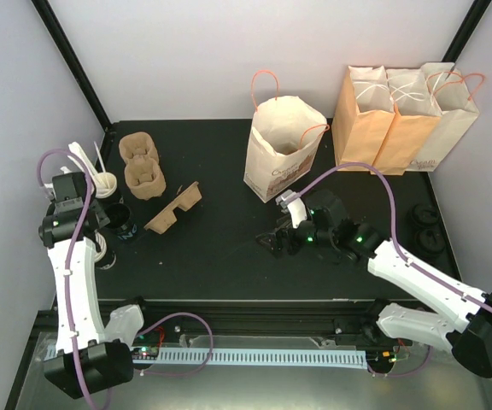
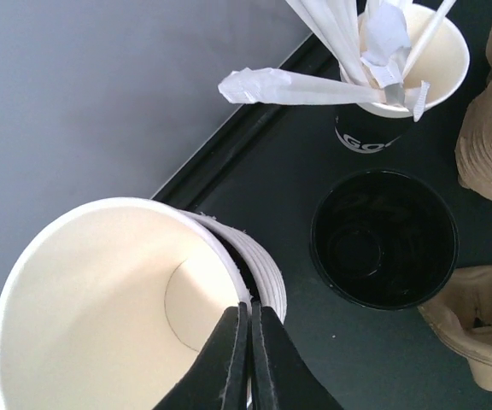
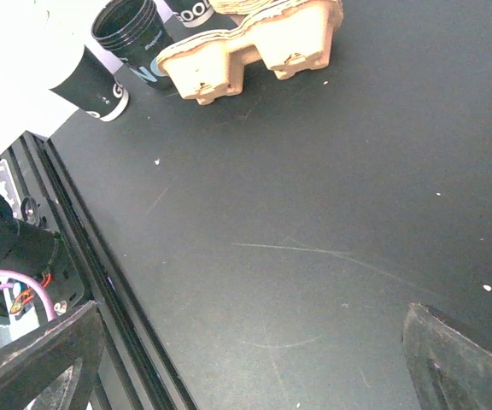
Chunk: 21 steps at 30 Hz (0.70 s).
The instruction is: Pack the takeout coffee
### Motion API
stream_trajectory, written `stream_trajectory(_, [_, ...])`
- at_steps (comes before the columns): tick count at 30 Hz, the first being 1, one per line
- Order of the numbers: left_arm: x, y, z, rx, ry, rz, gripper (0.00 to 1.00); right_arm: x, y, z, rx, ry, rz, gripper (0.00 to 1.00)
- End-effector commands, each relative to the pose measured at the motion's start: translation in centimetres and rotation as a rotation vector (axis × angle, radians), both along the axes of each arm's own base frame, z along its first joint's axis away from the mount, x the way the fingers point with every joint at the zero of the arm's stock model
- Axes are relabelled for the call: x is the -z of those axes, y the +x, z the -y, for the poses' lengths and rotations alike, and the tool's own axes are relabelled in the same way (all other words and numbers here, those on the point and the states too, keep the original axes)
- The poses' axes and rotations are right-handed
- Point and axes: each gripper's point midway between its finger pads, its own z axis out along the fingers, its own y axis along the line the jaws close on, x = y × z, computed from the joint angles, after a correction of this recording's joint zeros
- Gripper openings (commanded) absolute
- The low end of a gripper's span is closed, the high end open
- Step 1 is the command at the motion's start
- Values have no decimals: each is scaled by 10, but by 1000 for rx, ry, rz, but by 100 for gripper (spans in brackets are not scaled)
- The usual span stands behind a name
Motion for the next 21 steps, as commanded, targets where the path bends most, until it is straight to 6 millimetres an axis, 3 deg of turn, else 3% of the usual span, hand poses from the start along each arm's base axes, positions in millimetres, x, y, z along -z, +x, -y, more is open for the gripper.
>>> stream_trajectory(1, [-30,-7,-6,-23,57,58,1,-4,-4,-7,-33,29,-4,98])
stream_trajectory(13, [-62,-13,-9,-12,108,54,2,-1,-5,-9,-42,27,-22,98])
stream_trajectory(17, [-83,-13,-9,-5,129,85,2,3,-5,-11,-47,20,-34,98])
stream_trajectory(21, [-118,-14,-9,-4,157,136,2,4,-4,-12,-46,15,-40,98])
